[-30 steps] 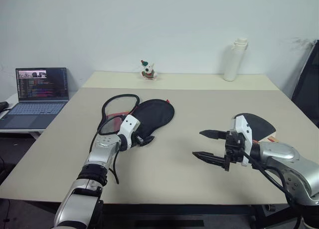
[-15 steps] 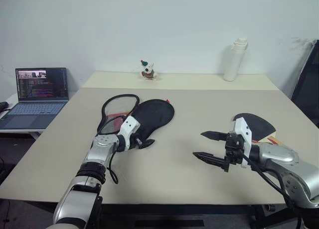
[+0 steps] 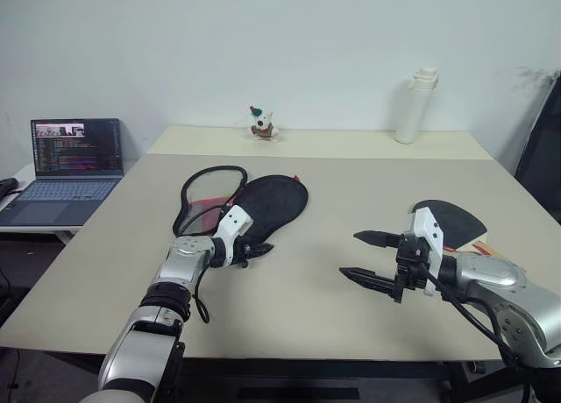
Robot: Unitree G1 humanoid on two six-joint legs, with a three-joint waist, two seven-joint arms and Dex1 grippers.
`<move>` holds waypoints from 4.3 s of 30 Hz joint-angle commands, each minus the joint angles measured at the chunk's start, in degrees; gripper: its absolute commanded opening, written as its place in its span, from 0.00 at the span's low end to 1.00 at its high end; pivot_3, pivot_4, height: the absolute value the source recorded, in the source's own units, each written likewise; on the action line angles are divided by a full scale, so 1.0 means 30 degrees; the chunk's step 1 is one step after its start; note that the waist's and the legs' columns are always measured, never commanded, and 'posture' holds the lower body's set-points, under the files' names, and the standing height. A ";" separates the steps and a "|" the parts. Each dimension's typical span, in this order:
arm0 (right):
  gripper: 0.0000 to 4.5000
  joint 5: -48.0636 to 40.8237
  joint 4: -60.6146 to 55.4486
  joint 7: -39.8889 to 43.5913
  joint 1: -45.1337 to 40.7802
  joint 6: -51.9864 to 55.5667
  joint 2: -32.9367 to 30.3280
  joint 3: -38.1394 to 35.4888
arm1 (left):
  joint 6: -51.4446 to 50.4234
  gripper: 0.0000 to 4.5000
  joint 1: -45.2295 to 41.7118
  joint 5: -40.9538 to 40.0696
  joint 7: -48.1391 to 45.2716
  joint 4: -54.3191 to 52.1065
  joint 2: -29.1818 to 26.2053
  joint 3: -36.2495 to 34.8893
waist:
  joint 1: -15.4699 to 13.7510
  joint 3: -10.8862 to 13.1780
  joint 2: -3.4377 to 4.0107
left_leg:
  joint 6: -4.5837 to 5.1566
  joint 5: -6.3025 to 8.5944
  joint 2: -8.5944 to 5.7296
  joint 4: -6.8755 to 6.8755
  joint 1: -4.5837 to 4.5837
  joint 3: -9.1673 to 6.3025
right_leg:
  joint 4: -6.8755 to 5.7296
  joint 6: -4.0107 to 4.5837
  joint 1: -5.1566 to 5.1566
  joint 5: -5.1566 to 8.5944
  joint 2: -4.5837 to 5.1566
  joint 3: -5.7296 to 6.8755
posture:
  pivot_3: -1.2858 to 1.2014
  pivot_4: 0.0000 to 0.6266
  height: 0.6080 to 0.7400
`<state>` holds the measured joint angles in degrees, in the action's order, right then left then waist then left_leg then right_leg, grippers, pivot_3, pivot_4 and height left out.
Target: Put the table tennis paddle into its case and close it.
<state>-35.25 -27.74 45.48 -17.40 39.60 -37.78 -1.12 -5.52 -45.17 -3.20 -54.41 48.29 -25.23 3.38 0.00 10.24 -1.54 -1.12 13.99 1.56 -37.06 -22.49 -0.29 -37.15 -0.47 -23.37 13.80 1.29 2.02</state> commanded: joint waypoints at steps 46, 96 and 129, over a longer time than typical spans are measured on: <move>1.00 0.0168 0.3163 -0.5914 -0.2597 0.4027 0.1819 -0.1432 | -0.7395 0.83 0.4839 -0.6873 -0.1623 -1.5184 -0.2066 -0.3447 | 0.0066 0.0001 0.0005 | -0.0001 -0.0001 0.0027 -0.0010 0.0030 0.0017 | -0.0035 0.0017 0.0000 0.0001 -0.0024 -0.0095 | 0.52 0.24 1.00; 0.01 0.1913 0.9773 -0.9531 -0.6048 0.9181 0.9822 -0.1346 | -0.7212 0.84 0.6841 -0.8165 -0.4193 -1.5863 -0.5418 -0.3554 | 0.0553 0.0002 -0.0006 | 0.0002 0.0001 0.0055 0.0007 -0.0061 0.0181 | -0.0240 0.0113 -0.0303 -0.0056 -0.0023 -0.0404 | 0.52 0.24 1.00; 0.23 0.3136 1.2462 -0.4867 -0.7576 0.8472 0.2403 -0.0429 | -0.6518 0.84 0.5701 -0.7867 -0.4534 -1.5587 -0.4075 -0.1437 | 0.0551 0.0008 -0.0016 | 0.0005 0.0003 0.0018 0.0005 -0.0067 0.0274 | -0.0215 0.0013 -0.0302 0.0002 -0.0048 -0.0414 | 0.52 0.24 1.00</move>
<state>-26.14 10.15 31.02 -38.91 66.52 -30.23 -1.04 -25.87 -27.41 -26.50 -68.11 2.48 -37.39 -0.36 1.66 10.27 -1.59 -1.10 13.99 1.62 -37.04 -22.69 0.53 -37.79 -0.43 -24.27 13.81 1.14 0.78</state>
